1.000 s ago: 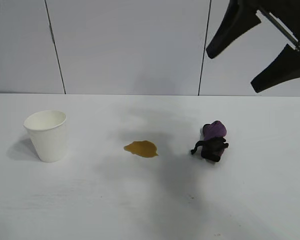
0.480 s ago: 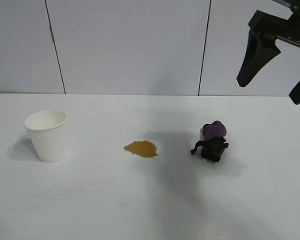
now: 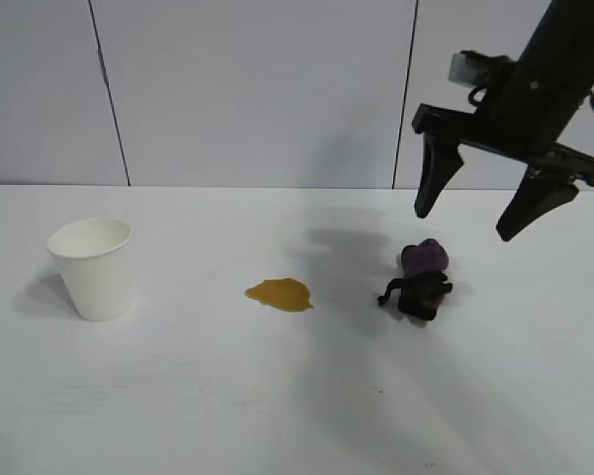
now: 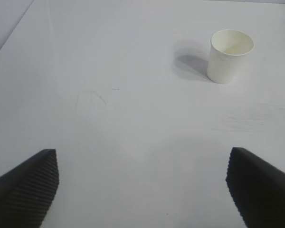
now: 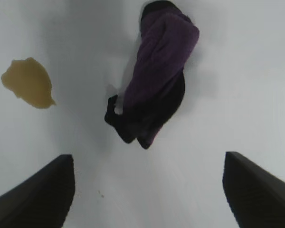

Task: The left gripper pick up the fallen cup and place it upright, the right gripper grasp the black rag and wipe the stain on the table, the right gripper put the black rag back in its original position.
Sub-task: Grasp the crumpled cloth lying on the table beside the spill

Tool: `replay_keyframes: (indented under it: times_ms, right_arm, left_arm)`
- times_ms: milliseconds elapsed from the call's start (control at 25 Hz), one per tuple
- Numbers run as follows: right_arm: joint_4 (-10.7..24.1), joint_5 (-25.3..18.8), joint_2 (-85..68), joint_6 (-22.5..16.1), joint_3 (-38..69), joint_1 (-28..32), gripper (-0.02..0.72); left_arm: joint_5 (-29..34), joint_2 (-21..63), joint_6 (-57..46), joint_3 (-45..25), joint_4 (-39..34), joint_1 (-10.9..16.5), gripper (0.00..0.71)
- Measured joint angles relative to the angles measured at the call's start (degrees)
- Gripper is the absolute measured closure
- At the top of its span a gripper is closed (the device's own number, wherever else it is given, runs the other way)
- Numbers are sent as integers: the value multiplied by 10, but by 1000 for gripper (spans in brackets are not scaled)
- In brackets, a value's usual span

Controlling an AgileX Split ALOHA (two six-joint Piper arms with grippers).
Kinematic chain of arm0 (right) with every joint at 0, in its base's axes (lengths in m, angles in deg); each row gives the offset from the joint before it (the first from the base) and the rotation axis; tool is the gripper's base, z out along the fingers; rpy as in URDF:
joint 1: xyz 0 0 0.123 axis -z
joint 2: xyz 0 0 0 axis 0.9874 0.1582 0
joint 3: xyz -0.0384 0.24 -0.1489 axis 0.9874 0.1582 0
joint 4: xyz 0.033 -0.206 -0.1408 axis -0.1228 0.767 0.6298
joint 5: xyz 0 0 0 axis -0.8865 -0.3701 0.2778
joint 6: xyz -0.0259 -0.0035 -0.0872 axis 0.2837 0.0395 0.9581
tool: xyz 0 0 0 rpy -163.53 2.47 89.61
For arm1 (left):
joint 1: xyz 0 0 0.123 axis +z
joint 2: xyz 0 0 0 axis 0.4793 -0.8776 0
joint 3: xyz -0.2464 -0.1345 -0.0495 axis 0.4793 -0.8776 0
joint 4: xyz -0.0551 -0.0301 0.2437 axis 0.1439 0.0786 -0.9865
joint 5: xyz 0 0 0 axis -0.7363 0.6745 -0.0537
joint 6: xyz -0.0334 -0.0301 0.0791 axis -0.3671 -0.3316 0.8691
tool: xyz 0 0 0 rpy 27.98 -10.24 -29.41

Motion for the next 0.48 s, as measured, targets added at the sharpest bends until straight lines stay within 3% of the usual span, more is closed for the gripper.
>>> replay_keyframes:
  times_ms: [200,480]
  right_arm:
    - [23,18,57,-24,-21,-20,136]
    - [30,50,72,-41,-23,-22,150]
  left_arm:
    - [0,0,0,0,0,0,21]
    - [0,0,0,0,0,0,22]
